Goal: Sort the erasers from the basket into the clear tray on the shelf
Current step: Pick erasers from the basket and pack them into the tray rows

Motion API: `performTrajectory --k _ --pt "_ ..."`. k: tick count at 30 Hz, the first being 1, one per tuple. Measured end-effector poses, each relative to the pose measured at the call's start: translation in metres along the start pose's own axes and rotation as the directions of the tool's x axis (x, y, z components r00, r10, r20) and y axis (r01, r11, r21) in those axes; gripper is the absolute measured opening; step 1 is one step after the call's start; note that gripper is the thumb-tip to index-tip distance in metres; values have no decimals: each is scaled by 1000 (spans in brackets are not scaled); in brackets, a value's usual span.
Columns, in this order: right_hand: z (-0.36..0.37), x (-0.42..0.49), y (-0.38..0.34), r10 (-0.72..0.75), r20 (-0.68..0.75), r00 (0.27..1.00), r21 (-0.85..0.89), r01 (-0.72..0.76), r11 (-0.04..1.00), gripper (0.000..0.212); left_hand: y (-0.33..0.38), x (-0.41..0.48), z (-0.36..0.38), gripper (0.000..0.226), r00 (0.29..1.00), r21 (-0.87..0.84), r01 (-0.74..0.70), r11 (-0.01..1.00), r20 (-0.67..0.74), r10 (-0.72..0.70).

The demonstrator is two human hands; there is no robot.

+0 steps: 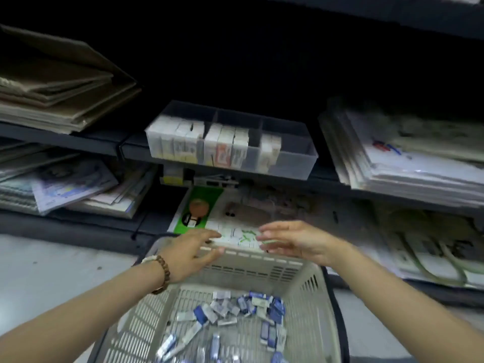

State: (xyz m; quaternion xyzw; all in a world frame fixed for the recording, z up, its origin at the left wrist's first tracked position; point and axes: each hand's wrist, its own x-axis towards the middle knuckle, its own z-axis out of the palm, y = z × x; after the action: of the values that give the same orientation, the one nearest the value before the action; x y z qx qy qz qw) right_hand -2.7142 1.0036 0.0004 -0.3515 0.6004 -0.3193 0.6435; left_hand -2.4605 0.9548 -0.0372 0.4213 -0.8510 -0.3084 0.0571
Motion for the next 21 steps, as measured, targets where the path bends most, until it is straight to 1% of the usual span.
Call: performTrajectory --k 2,5,7,9,11,13,14,15,17,19,21 --pt "1 20 66 166 -72 983 -13 -167 986 31 -24 -7 35 58 983 1 108 994 147 -107" --pt "6 42 158 373 -145 916 28 -373 927 34 -56 -17 89 59 922 11 262 965 293 -253" --pt "9 51 204 456 -176 873 51 -454 890 36 -73 -21 119 55 874 -82 403 911 330 -357" --pt "14 57 233 491 -175 854 60 -488 871 38 -87 -21 143 49 826 -183 529 829 336 -453" --pt "21 66 244 457 -174 872 2 -463 886 41 -100 -18 161 46 782 -181 598 781 348 -518" --pt "30 79 243 353 -185 917 -140 -380 914 41 -115 -17 175 43 752 -162 638 753 343 -563" --pt "36 86 241 300 -167 939 -183 -329 926 42 -122 -18 182 40 742 -152 650 745 342 -577" --pt "44 94 240 263 -138 955 -203 -287 936 42 -130 -19 188 38 733 -135 657 741 344 -587" --pt "58 107 241 237 -95 967 -220 -253 942 42 -144 -23 198 37 713 -97 674 732 342 -612" --pt "69 118 247 238 -116 964 -240 -260 935 42 -154 -25 206 34 726 -101 666 739 314 -611" --pt "76 127 257 221 -176 959 -296 -266 917 40 -157 -24 214 28 759 -135 644 753 237 -607"
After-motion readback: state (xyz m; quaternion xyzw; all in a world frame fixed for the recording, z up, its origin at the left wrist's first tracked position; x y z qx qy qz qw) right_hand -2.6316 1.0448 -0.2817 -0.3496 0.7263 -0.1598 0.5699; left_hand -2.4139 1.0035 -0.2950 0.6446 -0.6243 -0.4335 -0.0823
